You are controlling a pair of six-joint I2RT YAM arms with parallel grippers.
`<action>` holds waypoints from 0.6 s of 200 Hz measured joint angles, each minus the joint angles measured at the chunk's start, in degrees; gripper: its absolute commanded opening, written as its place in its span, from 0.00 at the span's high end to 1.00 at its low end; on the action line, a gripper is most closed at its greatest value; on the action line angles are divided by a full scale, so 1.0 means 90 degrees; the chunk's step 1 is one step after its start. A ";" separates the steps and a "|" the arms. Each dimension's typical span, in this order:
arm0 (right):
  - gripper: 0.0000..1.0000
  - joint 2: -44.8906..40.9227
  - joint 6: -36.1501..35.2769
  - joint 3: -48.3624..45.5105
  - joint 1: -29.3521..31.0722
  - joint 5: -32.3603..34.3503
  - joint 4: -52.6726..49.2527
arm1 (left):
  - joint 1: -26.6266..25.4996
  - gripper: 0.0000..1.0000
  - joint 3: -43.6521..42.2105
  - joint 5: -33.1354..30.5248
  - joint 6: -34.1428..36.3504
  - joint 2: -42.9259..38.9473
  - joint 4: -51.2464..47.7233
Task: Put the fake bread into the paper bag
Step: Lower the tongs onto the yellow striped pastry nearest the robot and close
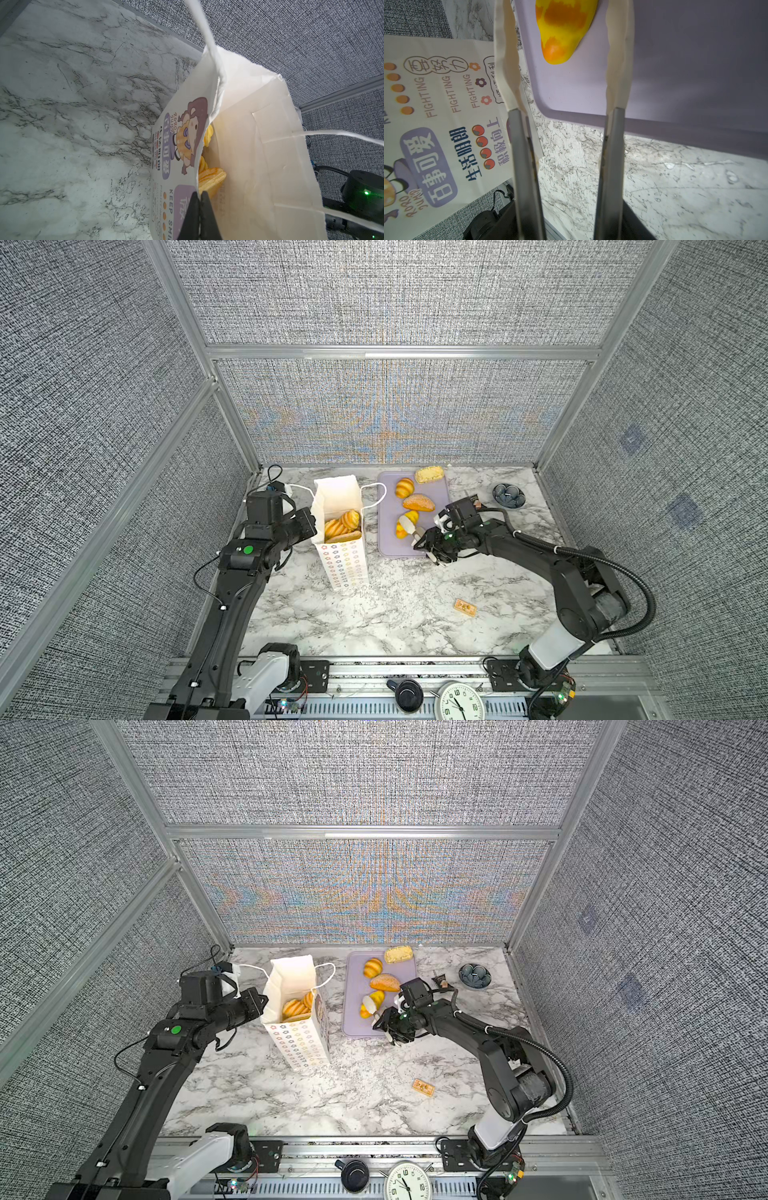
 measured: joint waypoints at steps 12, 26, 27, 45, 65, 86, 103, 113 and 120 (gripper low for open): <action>0.45 0.0034 0.0002 0.0024 0.0019 0.0000 0.0000 | 0.0000 0.98 0.0000 0.0000 0.0000 -0.0005 -0.0002; 0.45 0.0066 0.0005 0.0036 0.0029 -0.0002 0.0029 | 0.0000 0.98 0.0000 0.0000 0.0000 -0.0005 -0.0002; 0.45 0.0073 0.0007 0.0039 0.0029 -0.0002 0.0032 | 0.0000 0.98 0.0000 0.0000 0.0000 -0.0005 -0.0002; 0.45 0.0121 0.0049 0.0046 0.0029 -0.0012 0.0087 | 0.0000 0.98 0.0000 0.0000 0.0002 -0.0005 0.0000; 0.46 0.0180 0.0053 0.0063 0.0029 -0.0044 0.0141 | 0.0000 0.98 0.0000 0.0000 0.0002 -0.0005 -0.0002; 0.46 0.0253 0.0075 0.0090 0.0029 -0.0085 0.0175 | 0.0000 0.98 0.0000 0.0000 0.0002 0.0000 0.0000; 0.47 0.0301 0.0119 0.0102 0.0029 -0.0104 0.0197 | 0.0000 0.98 0.0000 0.0000 0.0005 0.0002 0.0000; 0.49 0.0330 0.0119 0.0114 0.0029 -0.0109 0.0206 | 0.0000 0.98 0.0000 0.0000 0.0012 0.0002 0.0000; 0.50 0.0347 0.0119 0.0126 0.0029 -0.0112 0.0216 | 0.0000 0.98 0.0000 0.0000 0.0015 0.0002 0.0000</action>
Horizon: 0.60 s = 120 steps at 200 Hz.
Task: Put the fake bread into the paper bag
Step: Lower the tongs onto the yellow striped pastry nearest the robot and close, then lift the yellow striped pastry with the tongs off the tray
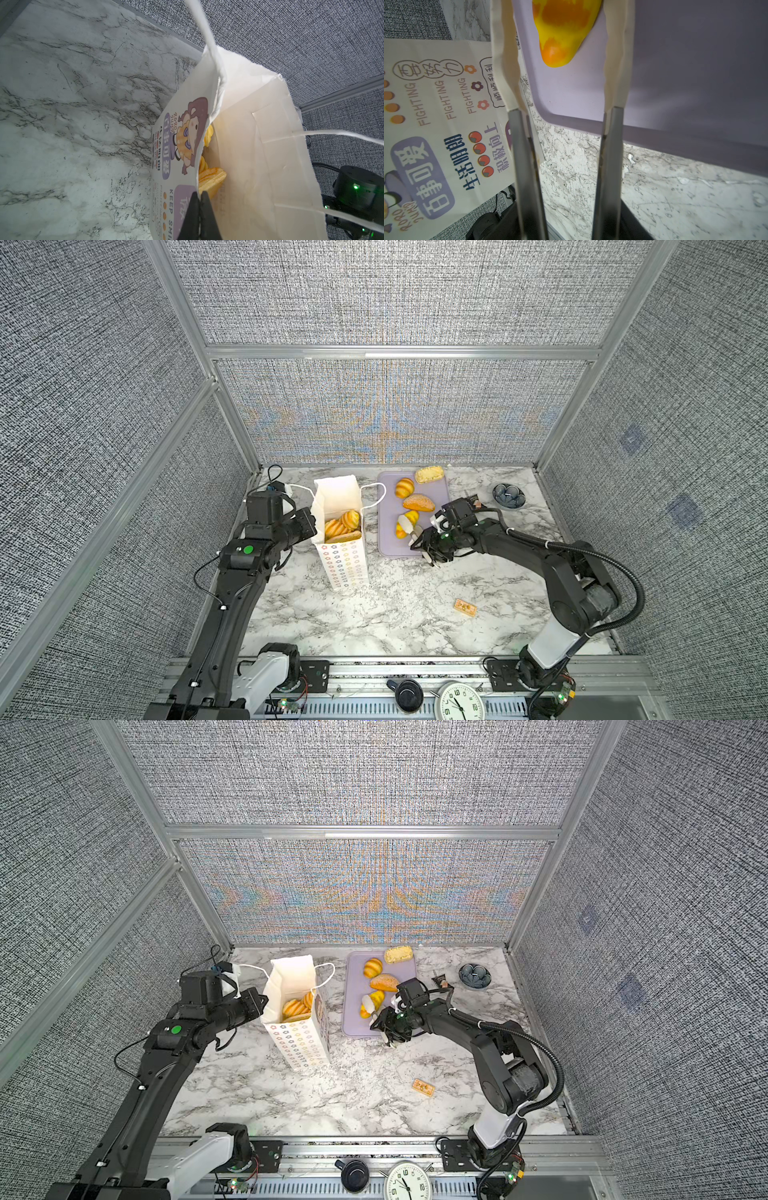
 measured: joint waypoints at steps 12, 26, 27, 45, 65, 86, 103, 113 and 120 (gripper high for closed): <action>0.53 0.0029 0.0007 0.0019 0.0000 -0.0002 0.0017 | 0.0000 0.98 0.0000 0.0000 0.0002 0.0000 -0.0002; 0.55 0.0051 0.0010 0.0024 0.0000 -0.0007 0.0034 | 0.0000 0.98 0.0000 -0.0002 0.0002 -0.0005 -0.0002; 0.55 0.0051 0.0010 0.0024 0.0000 -0.0007 0.0034 | 0.0000 0.98 0.0000 -0.0002 0.0002 -0.0007 -0.0002; 0.58 0.0058 0.0024 0.0024 0.0000 -0.0007 0.0036 | 0.0000 0.98 0.0000 -0.0002 0.0002 -0.0017 -0.0002; 0.61 0.0053 0.0024 0.0024 0.0000 -0.0007 0.0046 | 0.0000 0.98 -0.0002 -0.0002 0.0002 -0.0022 -0.0005; 0.64 0.0007 0.0024 0.0022 -0.0002 -0.0007 0.0044 | 0.0000 0.98 -0.0002 -0.0005 0.0005 -0.0024 -0.0005; 0.66 -0.0061 0.0024 -0.0015 -0.0012 -0.0005 0.0046 | 0.0000 0.98 -0.0002 -0.0005 0.0005 -0.0024 -0.0005; 0.67 -0.0102 0.0022 -0.0034 -0.0015 -0.0005 0.0046 | 0.0000 0.98 -0.0002 -0.0005 0.0005 -0.0024 -0.0005; 0.67 -0.0136 0.0022 -0.0056 -0.0015 -0.0005 0.0053 | 0.0000 0.98 -0.0002 -0.0005 0.0005 -0.0024 -0.0005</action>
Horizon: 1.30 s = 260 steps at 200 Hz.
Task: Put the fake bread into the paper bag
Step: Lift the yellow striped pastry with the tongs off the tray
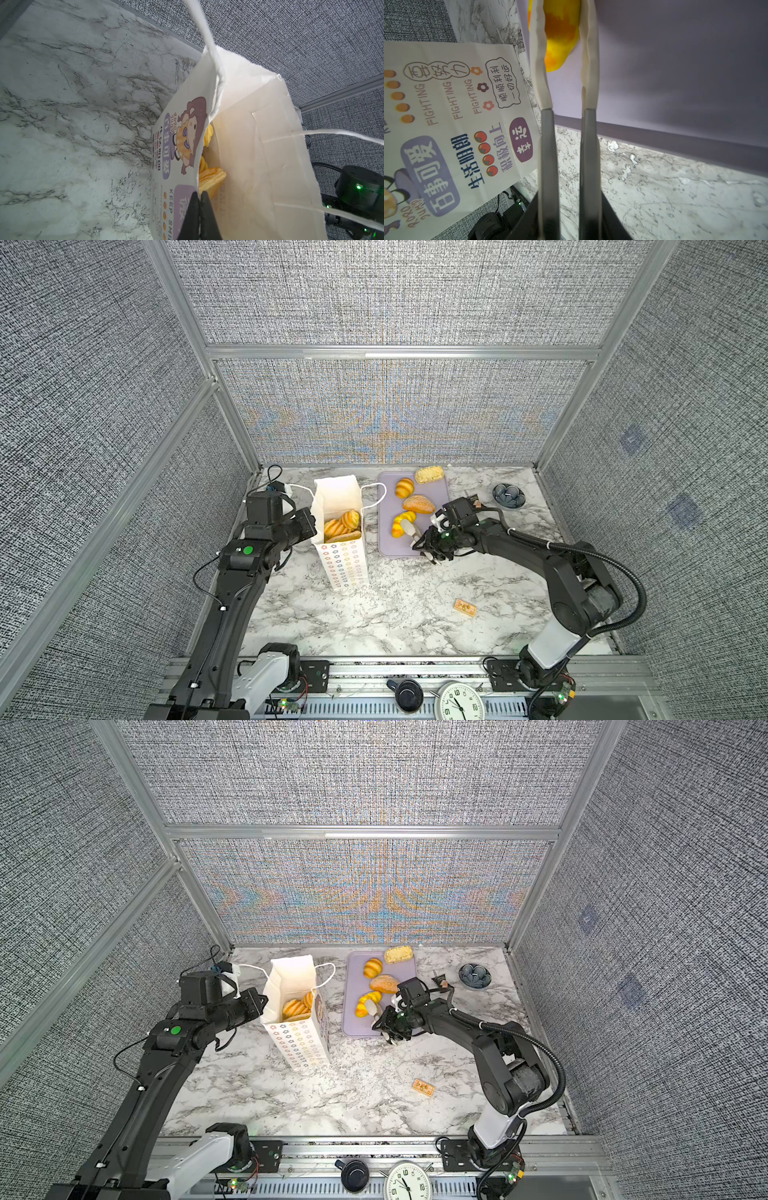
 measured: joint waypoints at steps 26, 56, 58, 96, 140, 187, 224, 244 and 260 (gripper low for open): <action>0.68 -0.0124 -0.0002 -0.0075 -0.0017 0.0007 -0.0010 | 0.0000 0.98 0.0000 0.0000 0.0000 0.0000 0.0000; 0.69 -0.0301 -0.0005 -0.0168 -0.0019 0.0019 -0.0012 | 0.0000 0.98 0.0000 -0.0002 0.0000 -0.0024 -0.0007; 0.69 -0.0306 -0.0005 -0.0170 -0.0019 0.0019 -0.0015 | 0.0000 0.98 0.0000 -0.0002 0.0000 -0.0027 -0.0007; 0.69 -0.0546 -0.0024 -0.0265 -0.0022 0.0022 -0.0044 | 0.0000 0.98 0.0000 -0.0049 0.0000 -0.0049 -0.0044; 0.69 -0.0852 -0.0095 -0.0340 -0.0022 0.0000 -0.0090 | 0.0000 0.98 0.0002 -0.0049 -0.0002 -0.0049 -0.0046; 0.69 -0.1175 -0.0357 -0.0318 -0.0019 0.0087 -0.0330 | 0.0000 0.98 0.0007 -0.0049 -0.0002 -0.0051 -0.0046; 0.69 -0.1321 -0.0610 -0.0102 -0.0019 0.0240 -0.0670 | 0.0000 0.98 0.0029 -0.0049 -0.0005 -0.0063 -0.0073; 0.69 -0.1401 -0.0741 0.0039 -0.0019 0.0359 -0.0865 | 0.0000 0.98 0.0039 -0.0046 -0.0005 -0.0085 -0.0104; 0.69 -0.1489 -0.0855 0.0172 -0.0019 0.0454 -0.1042 | 0.0000 0.98 0.0039 -0.0046 -0.0005 -0.0095 -0.0119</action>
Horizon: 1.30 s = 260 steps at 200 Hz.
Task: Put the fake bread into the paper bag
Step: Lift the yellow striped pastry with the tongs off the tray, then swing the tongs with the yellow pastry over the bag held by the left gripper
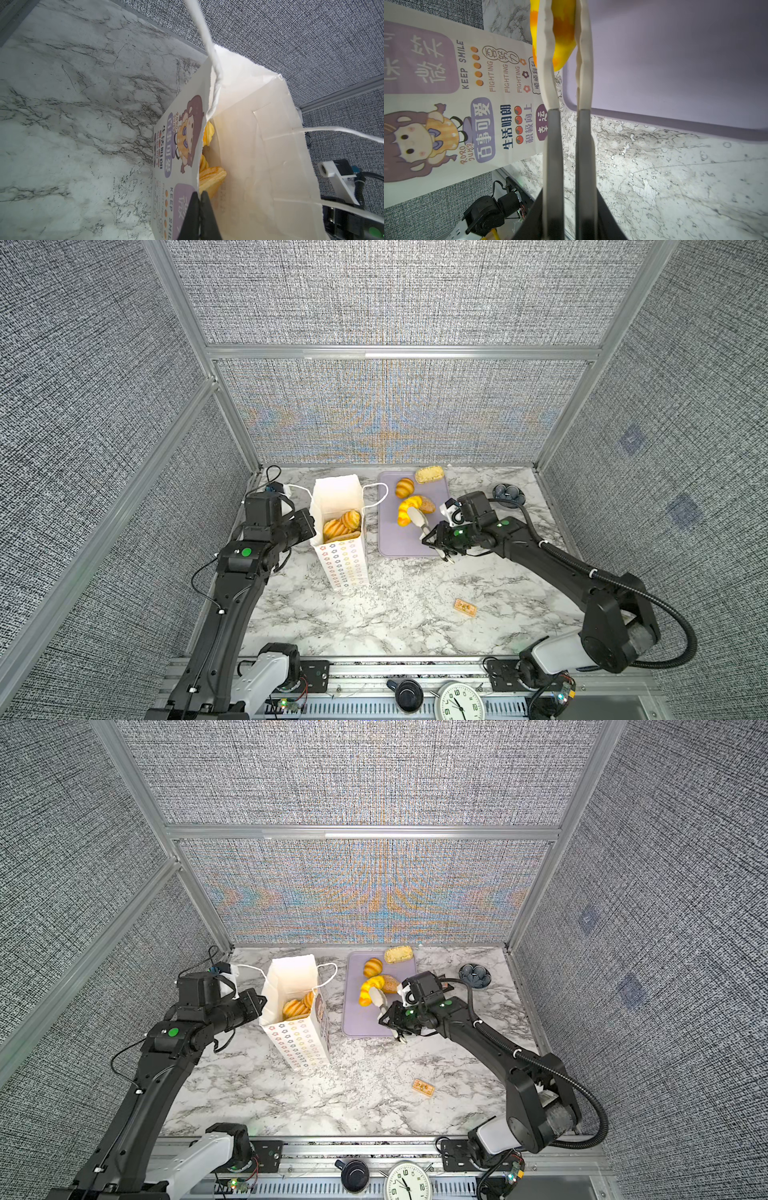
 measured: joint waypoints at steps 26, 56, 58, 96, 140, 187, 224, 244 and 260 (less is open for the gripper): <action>0.69 -0.0141 -0.0175 0.0238 -0.0002 0.0170 -0.0265 | 0.0000 0.98 0.0000 0.0000 0.0000 -0.0012 -0.0002; 0.69 -0.0284 -0.0384 0.0503 -0.0002 0.0367 -0.0549 | 0.0000 0.98 0.0000 0.0002 -0.0005 -0.0012 -0.0002; 0.69 -0.0294 -0.0401 0.0522 -0.0002 0.0381 -0.0568 | 0.0000 0.98 0.0000 0.0002 -0.0005 -0.0012 -0.0002; 0.69 -0.0396 -0.0585 0.0738 0.0000 0.0549 -0.0833 | 0.0000 0.98 0.0000 0.0024 -0.0022 -0.0012 -0.0002; 0.69 -0.0449 -0.0731 0.0908 -0.0002 0.0651 -0.1047 | 0.0000 0.98 0.0019 0.0049 -0.0027 -0.0002 -0.0002; 0.69 -0.0619 -0.0852 0.1144 -0.0002 0.0801 -0.1163 | 0.0000 0.98 0.0024 0.0049 -0.0044 0.0012 -0.0002; 0.69 -0.0886 -0.1069 0.1411 -0.0002 0.1047 -0.1377 | 0.0000 0.98 0.0034 0.0049 -0.0046 0.0012 -0.0002; 0.69 -0.1042 -0.1168 0.1513 -0.0010 0.1141 -0.1443 | 0.0000 0.98 0.0034 0.0049 -0.0044 0.0012 -0.0002; 0.69 -0.1156 -0.1268 0.1615 -0.0015 0.1161 -0.1443 | 0.0000 0.98 0.0034 0.0049 -0.0044 0.0012 -0.0002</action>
